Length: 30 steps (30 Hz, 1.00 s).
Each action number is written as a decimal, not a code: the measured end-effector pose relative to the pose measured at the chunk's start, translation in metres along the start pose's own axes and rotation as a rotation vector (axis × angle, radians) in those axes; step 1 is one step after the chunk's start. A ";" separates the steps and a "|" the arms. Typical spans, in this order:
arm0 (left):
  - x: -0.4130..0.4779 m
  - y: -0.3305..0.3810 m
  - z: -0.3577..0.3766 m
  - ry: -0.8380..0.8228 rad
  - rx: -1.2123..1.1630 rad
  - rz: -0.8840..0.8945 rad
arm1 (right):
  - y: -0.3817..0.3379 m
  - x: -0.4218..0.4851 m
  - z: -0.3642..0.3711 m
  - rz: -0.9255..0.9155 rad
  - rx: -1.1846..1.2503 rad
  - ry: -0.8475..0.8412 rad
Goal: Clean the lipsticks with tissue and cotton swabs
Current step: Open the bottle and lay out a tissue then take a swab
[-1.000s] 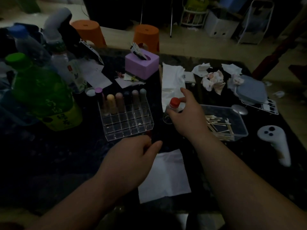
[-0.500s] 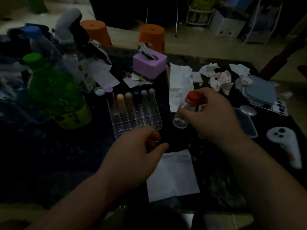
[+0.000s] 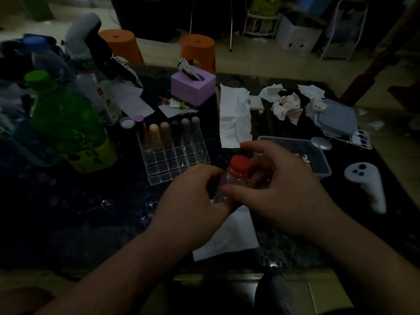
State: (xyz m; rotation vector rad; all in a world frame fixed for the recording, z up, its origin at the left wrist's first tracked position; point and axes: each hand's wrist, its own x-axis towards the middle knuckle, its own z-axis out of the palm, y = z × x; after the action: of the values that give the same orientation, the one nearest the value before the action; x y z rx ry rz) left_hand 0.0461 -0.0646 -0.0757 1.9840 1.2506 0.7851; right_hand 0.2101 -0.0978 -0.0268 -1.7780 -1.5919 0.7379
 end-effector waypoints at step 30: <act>-0.004 -0.044 0.019 -0.320 0.087 -0.147 | 0.034 0.036 -0.001 0.028 0.111 -0.103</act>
State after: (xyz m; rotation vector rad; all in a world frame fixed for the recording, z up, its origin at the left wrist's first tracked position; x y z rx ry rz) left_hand 0.0363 -0.0581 -0.1219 1.9650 1.2364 0.3295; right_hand 0.2367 -0.0643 -0.0520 -1.7101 -1.5631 0.9263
